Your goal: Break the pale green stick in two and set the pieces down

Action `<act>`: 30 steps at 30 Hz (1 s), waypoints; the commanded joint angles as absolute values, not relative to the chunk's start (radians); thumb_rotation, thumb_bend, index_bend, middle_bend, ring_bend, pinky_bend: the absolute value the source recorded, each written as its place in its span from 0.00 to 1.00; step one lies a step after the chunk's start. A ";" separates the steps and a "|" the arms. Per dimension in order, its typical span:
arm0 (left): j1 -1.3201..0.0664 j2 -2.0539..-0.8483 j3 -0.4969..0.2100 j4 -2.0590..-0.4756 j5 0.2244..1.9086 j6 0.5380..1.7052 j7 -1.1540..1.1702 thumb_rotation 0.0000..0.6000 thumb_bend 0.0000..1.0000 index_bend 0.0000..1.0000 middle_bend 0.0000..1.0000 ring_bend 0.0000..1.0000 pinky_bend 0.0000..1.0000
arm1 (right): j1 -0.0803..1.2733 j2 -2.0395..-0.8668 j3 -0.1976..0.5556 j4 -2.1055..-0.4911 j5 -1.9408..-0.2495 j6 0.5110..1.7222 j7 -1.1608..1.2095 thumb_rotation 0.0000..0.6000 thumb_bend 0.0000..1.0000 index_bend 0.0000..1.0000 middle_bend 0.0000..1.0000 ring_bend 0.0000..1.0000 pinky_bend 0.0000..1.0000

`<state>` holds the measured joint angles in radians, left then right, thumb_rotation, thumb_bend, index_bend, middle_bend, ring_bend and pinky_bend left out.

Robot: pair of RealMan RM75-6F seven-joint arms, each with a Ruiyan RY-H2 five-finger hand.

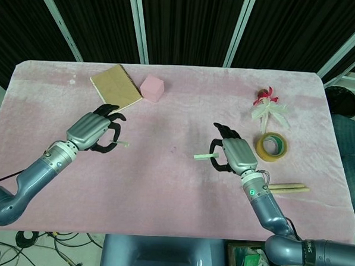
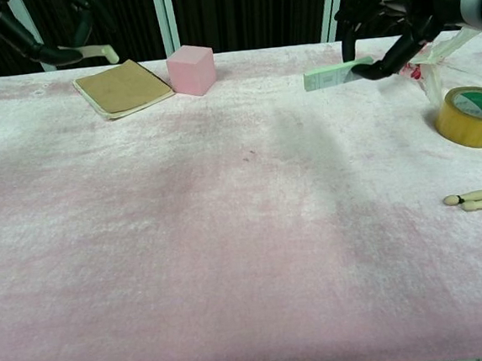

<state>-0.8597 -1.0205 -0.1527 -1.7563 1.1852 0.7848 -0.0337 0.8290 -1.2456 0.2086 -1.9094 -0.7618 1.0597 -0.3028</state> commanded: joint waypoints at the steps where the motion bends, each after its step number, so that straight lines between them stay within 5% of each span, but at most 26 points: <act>1: -0.818 -1.038 -0.119 -1.725 1.225 0.806 -0.073 1.00 0.51 0.57 0.19 0.00 0.00 | 0.811 -1.285 0.175 -1.872 -0.791 1.080 -0.315 1.00 0.47 0.79 0.00 0.00 0.08; 21: -0.714 -1.338 0.017 -1.331 1.388 0.776 -0.295 1.00 0.49 0.50 0.12 0.00 0.00 | 0.723 -1.562 0.112 -1.587 -0.845 1.059 -0.201 1.00 0.39 0.77 0.00 0.00 0.08; 23: -0.710 -1.361 0.025 -1.304 1.393 0.773 -0.293 1.00 0.43 0.41 0.07 0.00 0.01 | 0.719 -1.578 0.112 -1.568 -0.846 1.054 -0.198 1.00 0.29 0.64 0.00 0.00 0.08; 27: -0.710 -1.375 0.029 -1.284 1.403 0.763 -0.307 1.00 0.22 0.11 0.00 0.00 0.03 | 0.721 -1.576 0.101 -1.555 -0.847 1.017 -0.212 1.00 0.03 0.17 0.00 0.00 0.08; 30: -0.713 -1.370 0.023 -1.283 1.406 0.762 -0.315 1.00 0.10 0.01 0.00 0.00 0.01 | 0.728 -1.561 0.097 -1.556 -0.844 0.988 -0.232 1.00 0.00 0.02 0.00 0.00 0.08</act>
<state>-0.7125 -1.3716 0.0245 -1.2834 1.4047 0.7619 -0.3151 0.7246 -1.5678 0.0999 -1.5561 -0.8455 0.9976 -0.2237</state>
